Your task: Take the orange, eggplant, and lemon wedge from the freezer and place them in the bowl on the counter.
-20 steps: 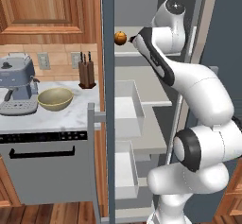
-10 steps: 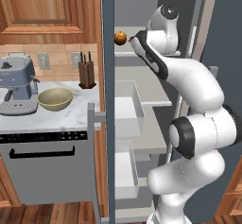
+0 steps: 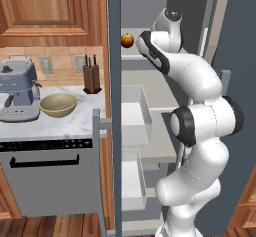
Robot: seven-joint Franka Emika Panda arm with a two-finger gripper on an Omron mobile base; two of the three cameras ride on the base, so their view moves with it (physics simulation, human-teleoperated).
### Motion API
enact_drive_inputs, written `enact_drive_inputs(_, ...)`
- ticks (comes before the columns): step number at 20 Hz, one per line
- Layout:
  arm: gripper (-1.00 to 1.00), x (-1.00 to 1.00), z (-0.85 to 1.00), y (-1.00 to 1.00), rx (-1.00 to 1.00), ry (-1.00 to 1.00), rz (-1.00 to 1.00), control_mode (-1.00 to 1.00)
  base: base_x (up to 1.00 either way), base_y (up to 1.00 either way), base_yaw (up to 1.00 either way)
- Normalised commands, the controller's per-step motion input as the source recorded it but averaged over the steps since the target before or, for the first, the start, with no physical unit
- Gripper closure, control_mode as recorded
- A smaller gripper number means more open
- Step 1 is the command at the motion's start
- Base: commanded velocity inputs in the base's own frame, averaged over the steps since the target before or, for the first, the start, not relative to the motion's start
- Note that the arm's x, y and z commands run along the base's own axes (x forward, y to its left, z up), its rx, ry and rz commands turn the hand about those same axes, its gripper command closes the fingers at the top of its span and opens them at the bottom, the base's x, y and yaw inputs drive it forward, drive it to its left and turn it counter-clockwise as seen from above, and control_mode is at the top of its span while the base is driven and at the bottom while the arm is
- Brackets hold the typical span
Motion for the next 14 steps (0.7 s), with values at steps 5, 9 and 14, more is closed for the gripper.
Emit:
enact_drive_inputs(5,-1.0,0.51,-0.26,0.0,0.0,0.0,0.0,-1.0,0.0,0.0,0.0)
enact_drive_inputs(9,1.0,0.34,-0.41,0.0,0.0,0.01,0.0,-1.0,0.0,0.0,0.0)
enact_drive_inputs(14,1.0,0.08,-0.12,0.0,-0.02,-0.03,0.0,-1.0,0.0,0.0,0.0)
